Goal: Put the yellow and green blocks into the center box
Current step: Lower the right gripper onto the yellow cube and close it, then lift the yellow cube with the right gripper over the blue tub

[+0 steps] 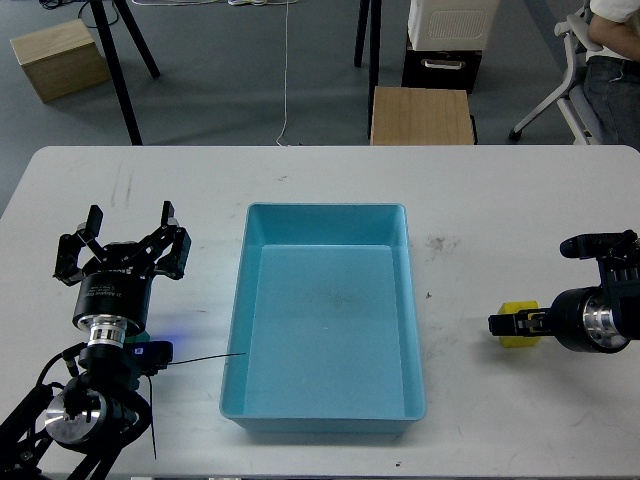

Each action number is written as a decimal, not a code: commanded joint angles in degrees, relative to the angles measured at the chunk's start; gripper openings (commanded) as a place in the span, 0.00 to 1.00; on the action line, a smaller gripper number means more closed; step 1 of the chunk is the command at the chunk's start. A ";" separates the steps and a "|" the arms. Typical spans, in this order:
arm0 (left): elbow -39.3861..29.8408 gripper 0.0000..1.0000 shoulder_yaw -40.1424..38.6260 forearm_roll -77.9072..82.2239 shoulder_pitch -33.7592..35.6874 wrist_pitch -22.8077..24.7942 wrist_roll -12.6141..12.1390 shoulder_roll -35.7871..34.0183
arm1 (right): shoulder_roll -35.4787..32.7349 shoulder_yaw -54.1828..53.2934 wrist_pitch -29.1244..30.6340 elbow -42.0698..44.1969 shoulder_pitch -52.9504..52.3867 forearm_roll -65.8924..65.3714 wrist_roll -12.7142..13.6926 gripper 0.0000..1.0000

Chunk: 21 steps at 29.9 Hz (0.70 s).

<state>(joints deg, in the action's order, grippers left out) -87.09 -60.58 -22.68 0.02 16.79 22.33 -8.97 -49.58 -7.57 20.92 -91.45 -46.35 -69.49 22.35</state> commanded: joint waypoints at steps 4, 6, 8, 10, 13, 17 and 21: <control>0.08 1.00 -0.07 0.00 -0.02 -0.01 0.00 -0.08 | 0.80 0.72 1.41 1.18 -0.14 0.58 -0.20 0.20; 0.08 1.00 -0.07 0.00 -0.02 -0.01 0.00 0.01 | 0.80 0.54 1.32 2.93 -0.23 0.67 -0.55 0.04; 0.08 1.00 -0.07 0.00 -0.02 -0.01 0.00 0.01 | 0.89 0.28 1.23 4.17 -0.41 0.59 -0.55 0.00; 0.08 1.00 -0.07 0.00 -0.02 -0.01 0.00 -0.08 | 0.89 -0.69 1.06 5.48 -1.19 0.58 -0.64 0.00; 0.08 1.00 -0.07 0.00 -0.10 -0.01 0.00 -0.08 | 0.19 -3.84 0.97 5.67 -4.35 0.58 -1.69 0.00; 0.08 1.00 -0.07 0.00 -0.02 -0.01 0.00 -0.08 | -0.43 -7.63 1.32 5.93 -10.32 0.59 -6.33 0.00; 0.08 1.00 -0.07 0.00 -0.02 -0.09 0.00 -0.08 | -3.06 -7.28 2.63 5.67 -18.14 -0.29 -16.69 0.00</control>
<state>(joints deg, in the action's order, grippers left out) -87.01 -60.65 -22.68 -0.04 16.79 22.33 -9.06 -50.93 -14.96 22.32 -85.57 -59.12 -69.12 13.26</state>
